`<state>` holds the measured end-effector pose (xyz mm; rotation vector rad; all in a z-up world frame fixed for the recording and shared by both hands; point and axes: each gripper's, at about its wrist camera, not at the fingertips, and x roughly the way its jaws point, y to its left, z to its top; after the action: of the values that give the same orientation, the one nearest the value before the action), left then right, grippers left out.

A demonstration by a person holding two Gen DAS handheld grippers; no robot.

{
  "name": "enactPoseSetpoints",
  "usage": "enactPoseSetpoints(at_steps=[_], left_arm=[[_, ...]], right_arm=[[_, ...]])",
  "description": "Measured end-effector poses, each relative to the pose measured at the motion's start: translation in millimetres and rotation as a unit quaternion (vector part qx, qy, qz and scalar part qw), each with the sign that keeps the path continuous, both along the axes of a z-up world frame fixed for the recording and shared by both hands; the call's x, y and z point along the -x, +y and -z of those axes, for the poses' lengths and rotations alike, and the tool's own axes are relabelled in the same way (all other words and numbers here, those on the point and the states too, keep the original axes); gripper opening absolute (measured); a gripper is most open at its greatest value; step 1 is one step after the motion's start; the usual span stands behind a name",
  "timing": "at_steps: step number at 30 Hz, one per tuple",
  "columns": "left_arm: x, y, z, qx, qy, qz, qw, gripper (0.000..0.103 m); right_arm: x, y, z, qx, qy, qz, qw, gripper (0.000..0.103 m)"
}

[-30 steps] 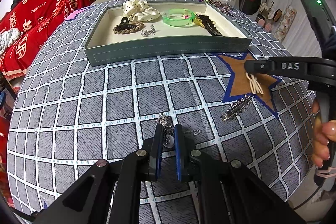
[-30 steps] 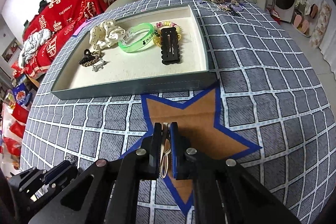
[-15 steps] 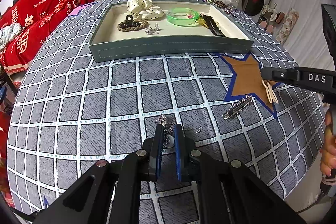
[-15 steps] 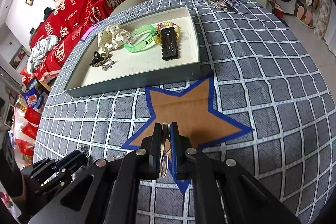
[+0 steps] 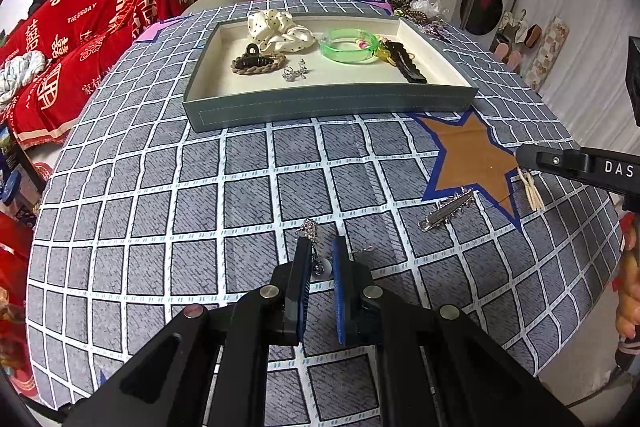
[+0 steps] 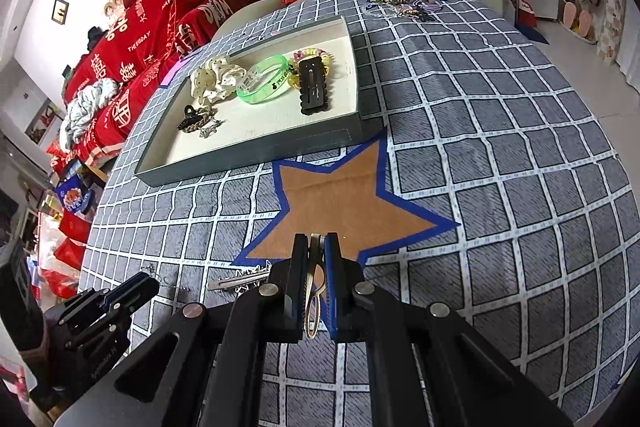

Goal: Organize jewelry
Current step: 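Carry earring and wooden hair pin into the tray and open both grippers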

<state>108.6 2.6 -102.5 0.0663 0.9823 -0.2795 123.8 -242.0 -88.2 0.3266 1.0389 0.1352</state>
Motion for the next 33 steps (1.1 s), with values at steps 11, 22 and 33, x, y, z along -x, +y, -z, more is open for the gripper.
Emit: enactPoseSetpoints(at_steps=[11, 22, 33], left_arm=[[-20.1, 12.6, -30.7, 0.022, -0.014, -0.002, 0.9997, 0.018], [-73.4, 15.5, -63.4, 0.022, -0.051, -0.002, 0.9985, 0.018], [-136.6, 10.7, -49.5, 0.016, -0.038, -0.004, 0.9991, 0.018]], right_arm=[[-4.9, -13.6, -17.6, -0.030, -0.011, 0.003, 0.999, 0.008], [-54.4, -3.6, -53.9, -0.031, -0.041, -0.018, 0.999, 0.008], [-128.1, 27.0, -42.2, -0.021, -0.027, -0.048, 0.998, 0.008]])
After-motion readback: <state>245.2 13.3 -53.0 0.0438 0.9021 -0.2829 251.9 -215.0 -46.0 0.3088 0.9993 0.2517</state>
